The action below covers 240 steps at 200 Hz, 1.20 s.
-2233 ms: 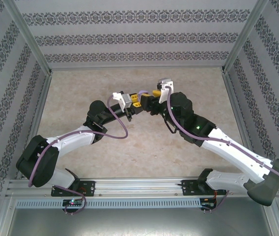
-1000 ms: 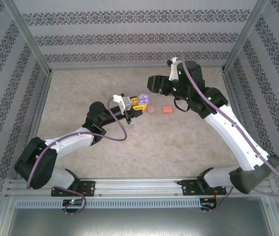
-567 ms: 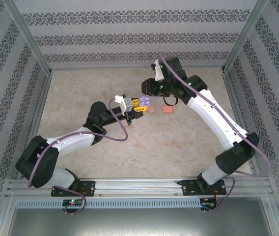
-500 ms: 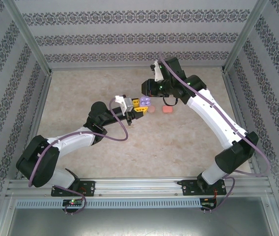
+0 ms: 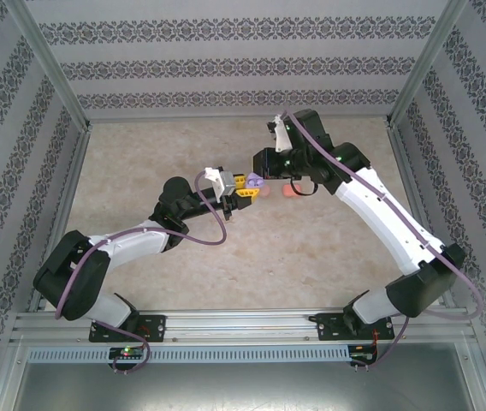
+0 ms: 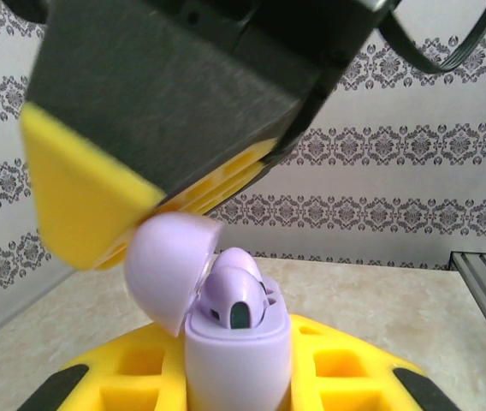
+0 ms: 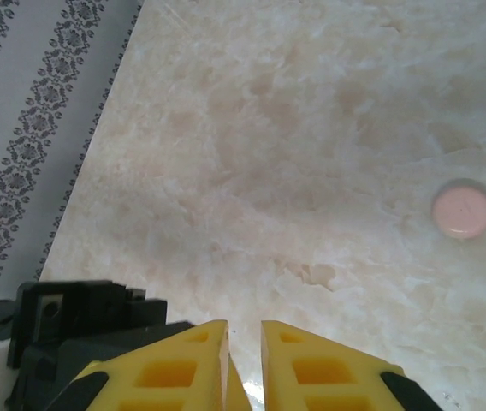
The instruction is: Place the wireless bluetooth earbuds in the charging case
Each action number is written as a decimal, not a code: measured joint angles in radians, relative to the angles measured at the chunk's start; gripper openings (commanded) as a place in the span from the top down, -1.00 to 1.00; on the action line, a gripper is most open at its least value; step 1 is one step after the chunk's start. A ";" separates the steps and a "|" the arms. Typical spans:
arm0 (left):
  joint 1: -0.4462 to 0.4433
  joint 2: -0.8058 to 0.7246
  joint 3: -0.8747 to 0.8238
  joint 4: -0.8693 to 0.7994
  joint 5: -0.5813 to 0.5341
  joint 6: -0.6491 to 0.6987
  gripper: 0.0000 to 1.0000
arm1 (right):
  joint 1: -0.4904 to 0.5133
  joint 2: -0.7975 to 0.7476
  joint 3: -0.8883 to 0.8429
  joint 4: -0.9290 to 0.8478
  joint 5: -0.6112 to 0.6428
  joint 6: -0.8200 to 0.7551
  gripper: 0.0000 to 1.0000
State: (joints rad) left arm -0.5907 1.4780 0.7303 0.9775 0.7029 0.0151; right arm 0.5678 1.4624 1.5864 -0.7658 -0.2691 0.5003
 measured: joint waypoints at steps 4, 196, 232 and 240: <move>0.000 0.000 0.000 0.000 0.000 0.000 1.00 | 0.000 -0.006 -0.005 0.000 -0.002 0.001 0.64; -0.003 0.054 0.029 -0.079 -0.252 -0.142 1.00 | -0.084 -0.362 -0.381 0.061 0.147 0.078 0.38; 0.006 0.101 0.047 -0.195 -0.347 -0.228 1.00 | -0.128 -0.431 -0.514 0.078 0.190 0.092 0.38; 0.011 0.116 0.061 -0.224 -0.359 -0.246 1.00 | -0.138 -0.443 -0.536 0.082 0.195 0.098 0.37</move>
State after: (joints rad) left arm -0.5793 1.5936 0.7910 0.7540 0.3443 -0.2306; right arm 0.4297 1.0191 1.0504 -0.6834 -0.0746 0.5980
